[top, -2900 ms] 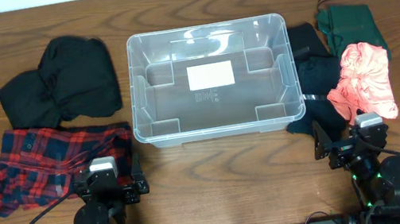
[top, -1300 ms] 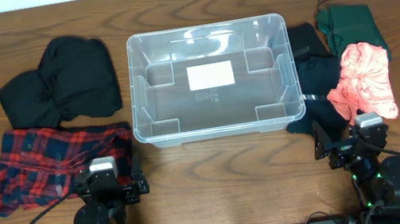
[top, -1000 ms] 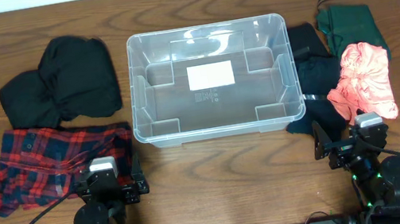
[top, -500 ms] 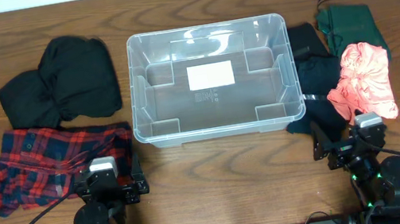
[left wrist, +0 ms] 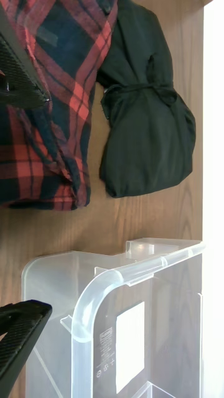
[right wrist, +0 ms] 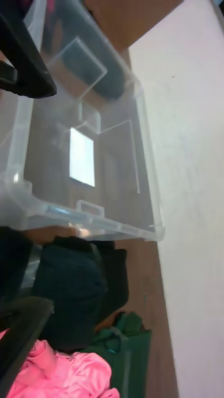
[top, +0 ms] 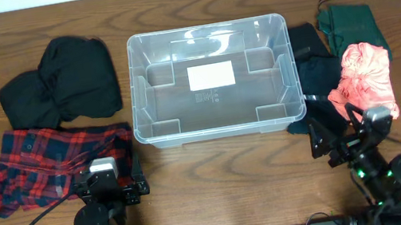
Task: Pack container
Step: 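Reach the right gripper to the pink garment and grasp it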
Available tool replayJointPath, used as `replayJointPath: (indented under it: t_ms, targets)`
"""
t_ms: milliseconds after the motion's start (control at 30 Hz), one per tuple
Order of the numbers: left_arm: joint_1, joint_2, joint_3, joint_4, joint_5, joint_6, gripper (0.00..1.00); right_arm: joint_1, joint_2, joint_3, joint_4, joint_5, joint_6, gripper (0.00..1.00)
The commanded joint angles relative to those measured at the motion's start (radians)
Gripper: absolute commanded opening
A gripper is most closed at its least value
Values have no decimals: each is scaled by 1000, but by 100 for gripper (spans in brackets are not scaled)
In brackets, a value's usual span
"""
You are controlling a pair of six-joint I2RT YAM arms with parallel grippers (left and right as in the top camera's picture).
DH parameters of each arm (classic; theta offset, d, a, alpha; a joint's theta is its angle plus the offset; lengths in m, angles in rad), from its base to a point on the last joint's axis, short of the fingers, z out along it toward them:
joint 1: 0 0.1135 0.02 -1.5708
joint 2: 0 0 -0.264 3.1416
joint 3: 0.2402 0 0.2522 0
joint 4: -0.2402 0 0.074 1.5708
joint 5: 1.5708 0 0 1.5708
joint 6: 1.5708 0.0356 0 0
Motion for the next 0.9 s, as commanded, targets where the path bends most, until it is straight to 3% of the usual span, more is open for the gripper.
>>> replayJointPath:
  t_ms: [0, 200, 400, 567, 867]
  targets:
    - [-2, -6, -21, -3, 10, 3, 98, -4, 196, 203, -72, 12, 8, 99]
    - [-2, -6, -21, -3, 10, 3, 98, -4, 667, 635, -381, 21, -48, 99]
    - [-2, -6, -21, -3, 10, 3, 98, -14, 970, 933, -564, 64, -48, 99]
    - [-2, -6, -21, -3, 10, 3, 98, -123, 1124, 1015, -601, 105, -48, 99]
    - [-2, -6, -21, -3, 10, 3, 98, -500, 1400, 1018, -481, 45, -46, 99]
